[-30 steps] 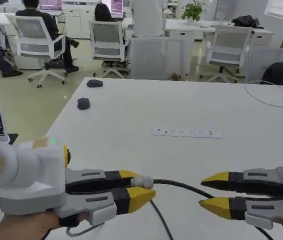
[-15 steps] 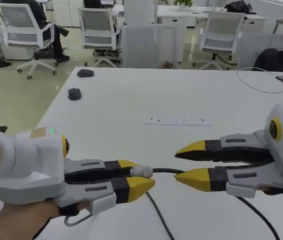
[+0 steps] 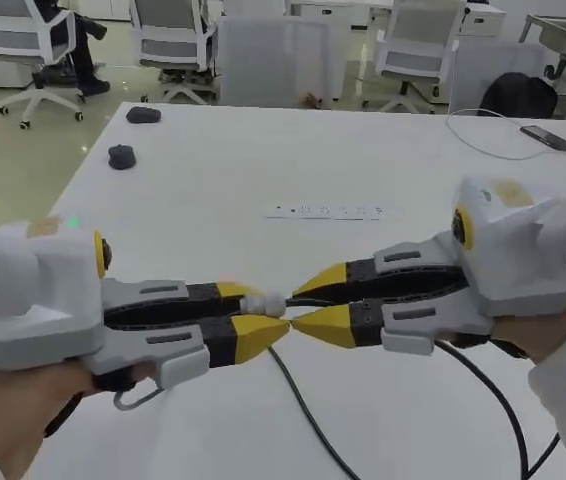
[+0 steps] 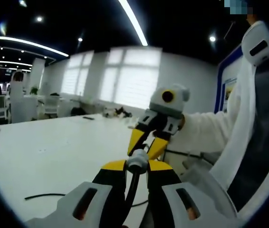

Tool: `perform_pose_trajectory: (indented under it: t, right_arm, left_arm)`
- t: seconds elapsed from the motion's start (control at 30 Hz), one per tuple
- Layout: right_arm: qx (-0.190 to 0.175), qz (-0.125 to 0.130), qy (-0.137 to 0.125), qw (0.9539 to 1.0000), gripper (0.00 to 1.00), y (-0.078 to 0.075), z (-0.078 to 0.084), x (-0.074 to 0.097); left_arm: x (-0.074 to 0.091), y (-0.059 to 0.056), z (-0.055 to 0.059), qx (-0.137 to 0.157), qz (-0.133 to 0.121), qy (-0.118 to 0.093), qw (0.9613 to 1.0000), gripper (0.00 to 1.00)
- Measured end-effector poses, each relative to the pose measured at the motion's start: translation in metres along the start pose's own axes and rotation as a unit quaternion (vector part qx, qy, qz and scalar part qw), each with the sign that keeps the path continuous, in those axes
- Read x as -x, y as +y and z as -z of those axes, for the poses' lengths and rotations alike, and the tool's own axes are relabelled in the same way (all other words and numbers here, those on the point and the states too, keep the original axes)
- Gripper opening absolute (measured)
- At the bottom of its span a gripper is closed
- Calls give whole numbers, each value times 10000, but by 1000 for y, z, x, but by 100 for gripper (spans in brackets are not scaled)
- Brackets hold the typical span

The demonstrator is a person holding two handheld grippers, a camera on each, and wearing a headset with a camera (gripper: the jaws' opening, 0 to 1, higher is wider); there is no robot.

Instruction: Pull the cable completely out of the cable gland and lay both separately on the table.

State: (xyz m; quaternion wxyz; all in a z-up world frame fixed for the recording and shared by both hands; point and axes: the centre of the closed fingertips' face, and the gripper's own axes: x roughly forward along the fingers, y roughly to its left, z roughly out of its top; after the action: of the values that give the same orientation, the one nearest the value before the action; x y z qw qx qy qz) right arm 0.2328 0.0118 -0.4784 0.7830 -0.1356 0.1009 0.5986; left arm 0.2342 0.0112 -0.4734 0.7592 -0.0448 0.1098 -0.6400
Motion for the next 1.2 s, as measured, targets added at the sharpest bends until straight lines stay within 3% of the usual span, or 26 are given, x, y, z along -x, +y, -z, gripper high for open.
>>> perform_pose_trajectory:
  t: [0.1, 0.6, 0.83, 1.2]
  right_arm:
    - [86, -14, 5, 10000, 5, 2, -1, -3]
    - [245, -67, -101, 9996, 2, 15, -5, -9]
    - [132, 83, -172, 9997, 2, 9, 0, -2]
    - [-244, 298, -118, 9992, 2, -1, 30, 11]
  left_arm:
    - [2, -3, -3, 11, -15, -50, 10000, 17]
    - [13, -5, -3, 26, -54, -32, 10000, 17]
    - [27, 1, -6, 131, -180, -144, 9996, 17]
    - [48, 12, -6, 176, -485, -171, 9985, 17]
